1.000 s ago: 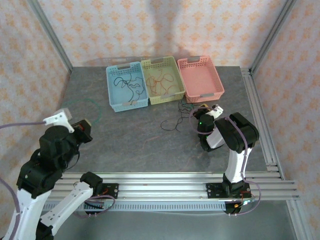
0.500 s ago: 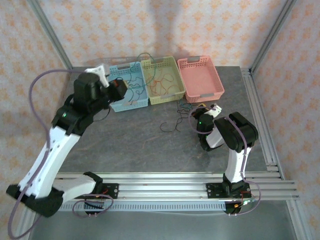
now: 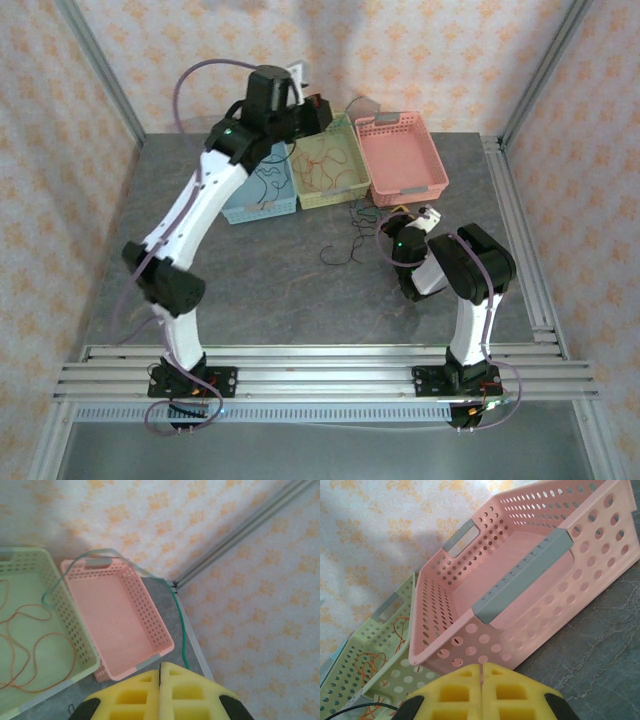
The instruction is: Untangle the cables
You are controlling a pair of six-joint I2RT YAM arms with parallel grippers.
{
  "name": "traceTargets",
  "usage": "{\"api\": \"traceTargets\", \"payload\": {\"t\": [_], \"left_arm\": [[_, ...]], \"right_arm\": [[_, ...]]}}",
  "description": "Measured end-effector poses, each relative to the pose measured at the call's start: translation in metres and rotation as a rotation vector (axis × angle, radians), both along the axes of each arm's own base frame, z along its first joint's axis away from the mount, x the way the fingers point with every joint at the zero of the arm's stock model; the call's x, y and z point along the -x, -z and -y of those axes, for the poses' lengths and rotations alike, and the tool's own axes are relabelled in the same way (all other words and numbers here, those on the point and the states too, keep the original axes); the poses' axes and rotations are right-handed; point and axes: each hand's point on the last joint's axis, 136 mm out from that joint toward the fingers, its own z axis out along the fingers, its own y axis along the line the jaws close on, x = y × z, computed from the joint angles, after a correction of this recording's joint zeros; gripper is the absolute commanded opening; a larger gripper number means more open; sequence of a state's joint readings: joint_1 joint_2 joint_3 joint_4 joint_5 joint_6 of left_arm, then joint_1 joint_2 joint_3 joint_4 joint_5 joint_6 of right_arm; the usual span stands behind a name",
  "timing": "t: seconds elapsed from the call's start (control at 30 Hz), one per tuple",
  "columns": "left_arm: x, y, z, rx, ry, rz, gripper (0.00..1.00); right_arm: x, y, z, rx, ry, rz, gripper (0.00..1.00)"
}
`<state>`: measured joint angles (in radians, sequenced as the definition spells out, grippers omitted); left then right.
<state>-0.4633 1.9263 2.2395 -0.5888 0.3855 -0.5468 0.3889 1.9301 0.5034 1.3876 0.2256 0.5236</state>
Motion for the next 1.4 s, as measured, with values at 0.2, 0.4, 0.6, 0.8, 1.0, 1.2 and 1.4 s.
{"api": "traceTargets", "payload": {"t": [0.2,0.4,0.6,0.8,1.0,1.2,1.4], "left_arm": [[-0.041,0.006,0.052,0.030,0.095,0.056,0.00],[-0.071,0.074,0.075,0.022,0.105,-0.041,0.00],[-0.106,0.167,0.094,0.014,0.087,-0.139,0.00],[-0.116,0.267,0.104,-0.063,0.070,-0.255,0.05],[-0.111,0.272,0.112,-0.084,0.089,-0.246,0.06],[-0.102,0.271,0.126,-0.093,0.117,-0.234,0.20],[-0.091,0.264,0.140,-0.134,0.149,-0.195,0.66]], "right_arm": [[-0.004,0.004,-0.006,-0.002,-0.024,-0.006,0.00],[-0.004,0.007,-0.008,-0.005,-0.035,-0.013,0.00],[-0.004,0.008,-0.009,-0.009,-0.042,-0.013,0.00],[-0.007,0.009,-0.014,-0.018,-0.059,-0.015,0.00],[-0.009,0.009,-0.017,-0.028,-0.074,-0.013,0.00],[-0.009,0.009,-0.018,-0.033,-0.082,-0.013,0.00],[-0.010,0.009,-0.020,-0.035,-0.088,-0.013,0.00]]}}
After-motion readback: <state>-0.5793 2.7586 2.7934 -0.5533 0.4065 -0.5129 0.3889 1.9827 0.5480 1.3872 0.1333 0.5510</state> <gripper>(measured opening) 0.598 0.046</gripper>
